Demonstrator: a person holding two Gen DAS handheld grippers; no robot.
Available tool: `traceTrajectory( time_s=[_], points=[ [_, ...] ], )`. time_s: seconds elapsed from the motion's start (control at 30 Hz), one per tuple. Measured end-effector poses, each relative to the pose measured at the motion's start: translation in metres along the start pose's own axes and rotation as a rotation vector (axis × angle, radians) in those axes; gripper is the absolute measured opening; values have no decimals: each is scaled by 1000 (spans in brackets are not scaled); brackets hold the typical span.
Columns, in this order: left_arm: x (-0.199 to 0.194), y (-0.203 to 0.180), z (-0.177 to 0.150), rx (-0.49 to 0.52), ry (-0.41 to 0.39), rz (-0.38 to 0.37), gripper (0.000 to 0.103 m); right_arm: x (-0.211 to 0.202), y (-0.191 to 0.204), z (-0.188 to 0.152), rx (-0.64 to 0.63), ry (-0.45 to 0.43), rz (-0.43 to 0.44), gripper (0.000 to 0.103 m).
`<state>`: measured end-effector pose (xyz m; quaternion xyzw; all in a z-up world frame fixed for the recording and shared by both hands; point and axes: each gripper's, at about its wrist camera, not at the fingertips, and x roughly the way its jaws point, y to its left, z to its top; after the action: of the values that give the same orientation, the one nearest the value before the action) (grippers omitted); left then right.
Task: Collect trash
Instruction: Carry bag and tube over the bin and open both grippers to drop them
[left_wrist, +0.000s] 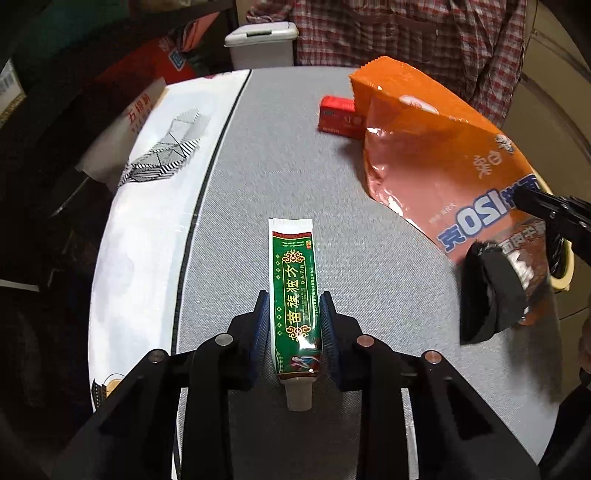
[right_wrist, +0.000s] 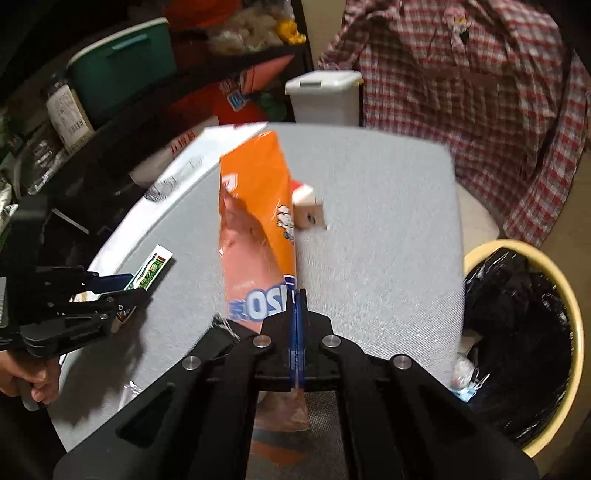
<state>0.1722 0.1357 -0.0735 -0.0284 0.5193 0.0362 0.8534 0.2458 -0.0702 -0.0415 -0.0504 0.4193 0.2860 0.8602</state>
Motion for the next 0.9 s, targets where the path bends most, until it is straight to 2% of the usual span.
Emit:
traceTrajectory(
  time_s=[0.6,0.9],
  points=[
    [-58,-7,11,-5,-189,-26,28,-82,7,4,35,-220,-27,0],
    [-79,-21,15,14,-267,-43,28,-110,-5,-2,86,-289,-58,0]
  ],
)
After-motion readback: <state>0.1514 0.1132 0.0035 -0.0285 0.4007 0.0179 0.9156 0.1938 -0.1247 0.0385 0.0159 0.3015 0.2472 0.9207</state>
